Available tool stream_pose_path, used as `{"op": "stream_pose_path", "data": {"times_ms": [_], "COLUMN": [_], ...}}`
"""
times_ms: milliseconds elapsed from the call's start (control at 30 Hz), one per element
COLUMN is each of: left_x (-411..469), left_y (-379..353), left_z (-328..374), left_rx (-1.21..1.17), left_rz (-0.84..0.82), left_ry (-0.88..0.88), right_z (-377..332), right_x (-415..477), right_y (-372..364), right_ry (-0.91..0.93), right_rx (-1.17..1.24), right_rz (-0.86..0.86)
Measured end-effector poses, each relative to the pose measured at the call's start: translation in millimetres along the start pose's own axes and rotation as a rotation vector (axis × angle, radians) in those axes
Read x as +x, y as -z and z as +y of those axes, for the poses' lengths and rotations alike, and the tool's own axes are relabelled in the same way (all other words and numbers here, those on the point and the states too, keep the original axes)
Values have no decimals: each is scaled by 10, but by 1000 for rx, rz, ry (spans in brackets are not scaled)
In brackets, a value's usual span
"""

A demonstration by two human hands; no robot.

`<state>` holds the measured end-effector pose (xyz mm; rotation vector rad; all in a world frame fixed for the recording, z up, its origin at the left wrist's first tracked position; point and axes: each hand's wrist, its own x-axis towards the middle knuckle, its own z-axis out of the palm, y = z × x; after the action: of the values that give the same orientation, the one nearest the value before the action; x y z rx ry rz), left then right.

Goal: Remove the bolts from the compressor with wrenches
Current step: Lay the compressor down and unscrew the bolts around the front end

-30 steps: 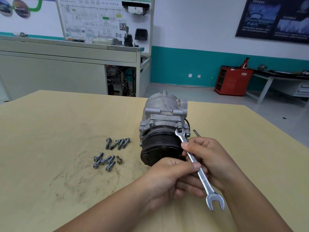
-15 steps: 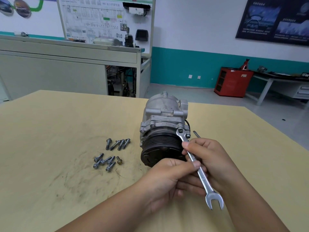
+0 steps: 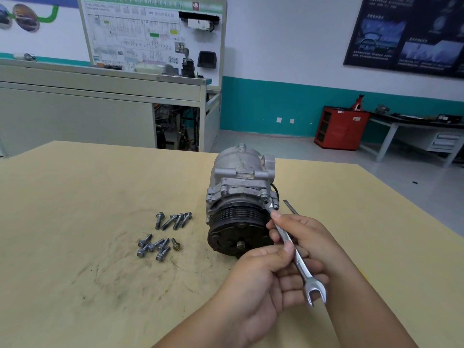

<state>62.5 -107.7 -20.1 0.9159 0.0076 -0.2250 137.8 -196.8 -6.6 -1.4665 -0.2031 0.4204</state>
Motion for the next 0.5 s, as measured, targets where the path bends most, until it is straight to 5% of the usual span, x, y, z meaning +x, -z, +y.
{"op": "stream_pose_path", "data": {"times_ms": [500], "left_x": [-99], "left_y": [-79], "left_z": [-91], "left_rx": [151], "left_rz": [211], "left_ry": [-142], "right_z": [18], "right_x": [-71], "right_y": [-17], "right_ry": [20], "right_rx": [7], "right_rz": [-29]}}
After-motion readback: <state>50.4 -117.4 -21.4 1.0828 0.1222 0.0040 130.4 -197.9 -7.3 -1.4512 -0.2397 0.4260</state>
